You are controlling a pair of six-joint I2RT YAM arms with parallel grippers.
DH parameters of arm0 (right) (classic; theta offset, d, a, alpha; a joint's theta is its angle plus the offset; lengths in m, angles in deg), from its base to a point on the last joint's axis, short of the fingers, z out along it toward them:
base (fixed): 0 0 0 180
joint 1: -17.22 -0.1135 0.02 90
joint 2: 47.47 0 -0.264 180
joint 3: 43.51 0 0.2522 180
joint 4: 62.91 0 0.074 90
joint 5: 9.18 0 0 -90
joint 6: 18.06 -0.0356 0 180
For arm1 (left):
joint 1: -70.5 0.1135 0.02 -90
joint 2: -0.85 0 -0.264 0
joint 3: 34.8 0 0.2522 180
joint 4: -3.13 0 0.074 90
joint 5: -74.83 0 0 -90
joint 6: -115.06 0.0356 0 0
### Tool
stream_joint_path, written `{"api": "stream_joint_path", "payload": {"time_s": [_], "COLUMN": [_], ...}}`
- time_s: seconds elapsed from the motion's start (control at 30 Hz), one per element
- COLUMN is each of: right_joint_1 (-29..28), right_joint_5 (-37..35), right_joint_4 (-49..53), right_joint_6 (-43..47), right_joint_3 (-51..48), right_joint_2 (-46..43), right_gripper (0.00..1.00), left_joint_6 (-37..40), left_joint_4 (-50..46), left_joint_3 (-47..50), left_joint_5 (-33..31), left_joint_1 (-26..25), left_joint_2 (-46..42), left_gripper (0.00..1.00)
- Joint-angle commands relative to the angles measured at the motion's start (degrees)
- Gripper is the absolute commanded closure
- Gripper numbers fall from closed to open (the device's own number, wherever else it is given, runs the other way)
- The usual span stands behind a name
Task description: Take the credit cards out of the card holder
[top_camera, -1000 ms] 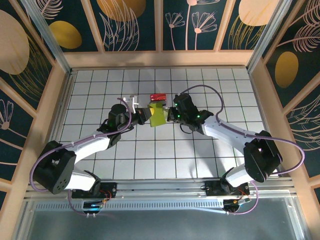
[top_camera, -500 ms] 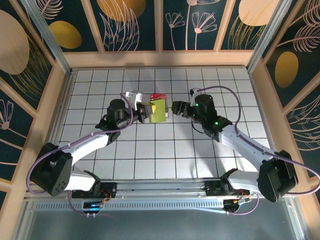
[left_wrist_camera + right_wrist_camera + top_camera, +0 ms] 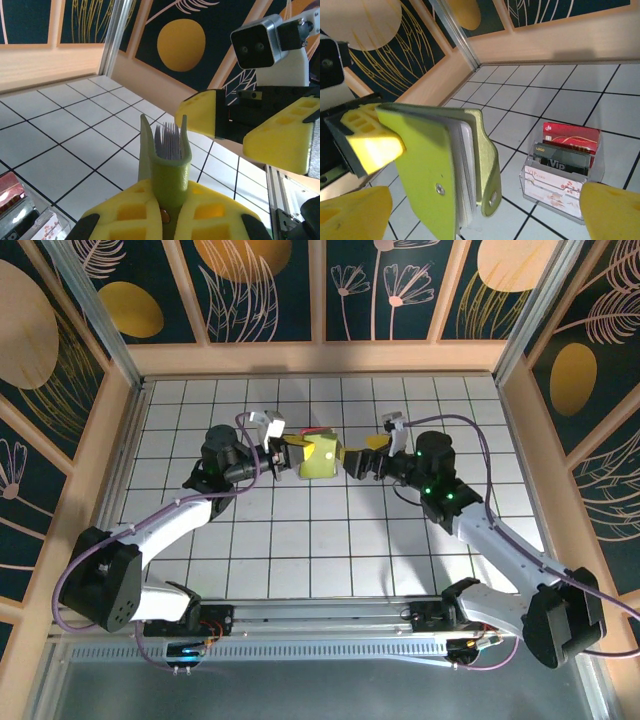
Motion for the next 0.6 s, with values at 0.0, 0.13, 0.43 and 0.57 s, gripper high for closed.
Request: {"api": "stream_joint_path", "payload": {"time_s": [0.0,0.13,0.43,0.57], "right_joint_1": [0.94,0.99,1.03,1.14], "right_joint_5": [4.54,8.34,11.80,12.22], "right_joint_4": [-2.85,-2.89,-3.40,-4.38], "right_joint_6": [0.84,0.40,1.17,0.87], "right_joint_3": [-1.00,0.06,1.30,0.49], "right_joint_2": [-1.65,0.55,4.38,3.36], "right_gripper": [0.09,0.17,0.40,0.46], "left_joint_6": [-0.56,-3.31,-6.06,-6.17], "left_joint_4": [5.14,7.48,12.23,12.10], "left_joint_3": [-0.66,0.01,2.84,3.21], "left_joint_5": [5.11,7.39,9.48,10.10], "left_joint_1": [0.58,0.58,0.57,0.57], "left_joint_2": [-1.92,-2.00,-4.77,-5.71], "left_gripper": [1.00,1.00,1.00,1.00]}}
